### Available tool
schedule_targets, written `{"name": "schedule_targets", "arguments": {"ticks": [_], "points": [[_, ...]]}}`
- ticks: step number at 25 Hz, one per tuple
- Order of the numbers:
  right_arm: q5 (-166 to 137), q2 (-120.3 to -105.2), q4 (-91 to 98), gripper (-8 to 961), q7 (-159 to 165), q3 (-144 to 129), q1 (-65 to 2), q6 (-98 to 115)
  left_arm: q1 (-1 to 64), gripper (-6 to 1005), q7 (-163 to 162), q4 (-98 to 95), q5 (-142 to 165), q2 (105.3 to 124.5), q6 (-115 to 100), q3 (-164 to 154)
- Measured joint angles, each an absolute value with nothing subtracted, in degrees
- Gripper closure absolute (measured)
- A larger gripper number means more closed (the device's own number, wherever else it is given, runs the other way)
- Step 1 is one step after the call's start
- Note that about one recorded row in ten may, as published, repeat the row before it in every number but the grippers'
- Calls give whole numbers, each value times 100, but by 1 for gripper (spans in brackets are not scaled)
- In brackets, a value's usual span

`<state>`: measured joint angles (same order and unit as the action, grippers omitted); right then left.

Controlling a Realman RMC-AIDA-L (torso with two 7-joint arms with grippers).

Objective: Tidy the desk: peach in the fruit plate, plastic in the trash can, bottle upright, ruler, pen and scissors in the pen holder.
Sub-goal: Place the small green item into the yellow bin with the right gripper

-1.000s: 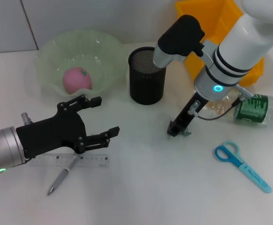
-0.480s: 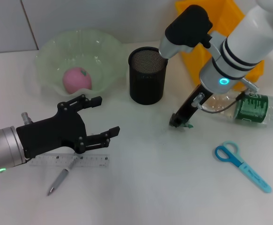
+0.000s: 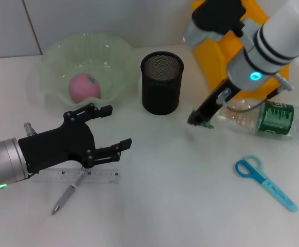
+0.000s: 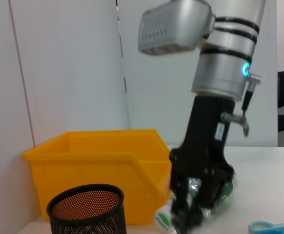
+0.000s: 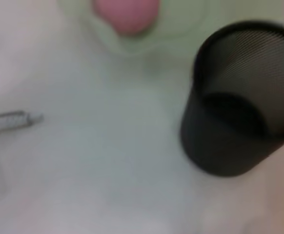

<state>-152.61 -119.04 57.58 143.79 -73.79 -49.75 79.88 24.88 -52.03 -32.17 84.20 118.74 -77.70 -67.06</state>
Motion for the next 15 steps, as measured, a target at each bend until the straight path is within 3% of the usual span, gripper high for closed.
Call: {"name": "schedule_targets", "arguments": {"ticks": [15], "points": [[-16080,-11755,7331,646,14395,-5954,-4828,8298,2487,139,-5203,-3240,8416,11874,-7839,-6705]]}}
